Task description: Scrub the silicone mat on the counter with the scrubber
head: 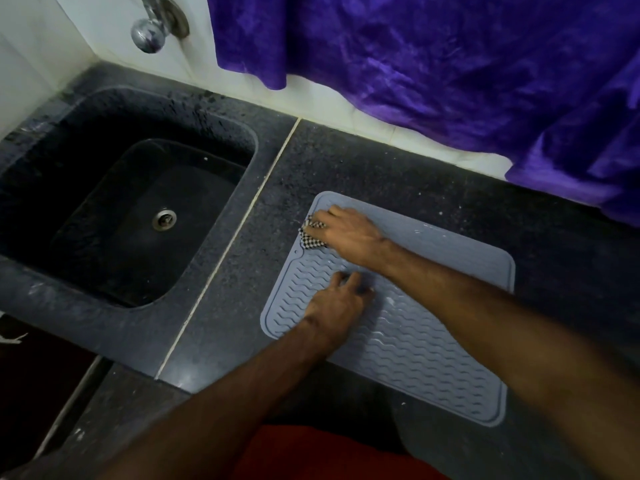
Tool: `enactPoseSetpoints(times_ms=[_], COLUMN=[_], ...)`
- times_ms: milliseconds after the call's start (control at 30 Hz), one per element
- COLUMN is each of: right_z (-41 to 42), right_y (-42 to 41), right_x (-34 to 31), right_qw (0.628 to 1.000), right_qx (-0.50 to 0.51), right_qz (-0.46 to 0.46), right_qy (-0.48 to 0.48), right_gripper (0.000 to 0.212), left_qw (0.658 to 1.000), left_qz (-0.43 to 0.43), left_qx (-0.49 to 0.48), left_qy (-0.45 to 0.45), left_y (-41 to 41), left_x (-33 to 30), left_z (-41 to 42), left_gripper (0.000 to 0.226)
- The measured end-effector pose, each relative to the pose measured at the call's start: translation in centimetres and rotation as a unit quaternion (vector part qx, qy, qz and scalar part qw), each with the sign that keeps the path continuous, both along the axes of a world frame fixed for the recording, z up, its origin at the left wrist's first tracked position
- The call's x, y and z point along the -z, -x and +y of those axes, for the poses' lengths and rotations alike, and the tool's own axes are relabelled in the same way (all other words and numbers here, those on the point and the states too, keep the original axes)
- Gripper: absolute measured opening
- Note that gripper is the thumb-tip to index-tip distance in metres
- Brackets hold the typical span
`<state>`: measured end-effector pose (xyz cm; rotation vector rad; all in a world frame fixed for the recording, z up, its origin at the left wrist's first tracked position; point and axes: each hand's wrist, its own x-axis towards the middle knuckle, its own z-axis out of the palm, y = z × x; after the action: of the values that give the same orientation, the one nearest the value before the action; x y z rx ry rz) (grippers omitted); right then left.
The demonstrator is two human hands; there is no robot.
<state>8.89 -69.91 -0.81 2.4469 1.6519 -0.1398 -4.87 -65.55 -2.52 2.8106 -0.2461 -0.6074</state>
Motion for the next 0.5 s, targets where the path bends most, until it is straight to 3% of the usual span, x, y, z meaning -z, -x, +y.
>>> enactPoseSetpoints(times_ms=[233,400,500], right_z=[-9.8,-5.1,-3.9], right_y=[-0.7,-1.2,-0.3], right_x=[-0.4,-1.3,0.0], right_qw=[0.999,0.999,0.999], right_qx=[-0.001,0.039,0.039], right_qz=[0.024,0.025,0.029], right_qy=[0.033,-0.024,0.002], right_gripper=[0.051,0.05,0.041], left_qw=[0.999,0.998,0.998], left_qz=[-0.01,-0.019,-0.028], left_qx=[0.033,0.04,0.04], left_qy=[-0.04,-0.041,-0.043], left_y=[-0.1,0.1,0.1], left_x=[-0.4,-0.7,-0.6], left_z=[-0.2,-0.2,-0.2], left_gripper=[0.068,0.066,0.066])
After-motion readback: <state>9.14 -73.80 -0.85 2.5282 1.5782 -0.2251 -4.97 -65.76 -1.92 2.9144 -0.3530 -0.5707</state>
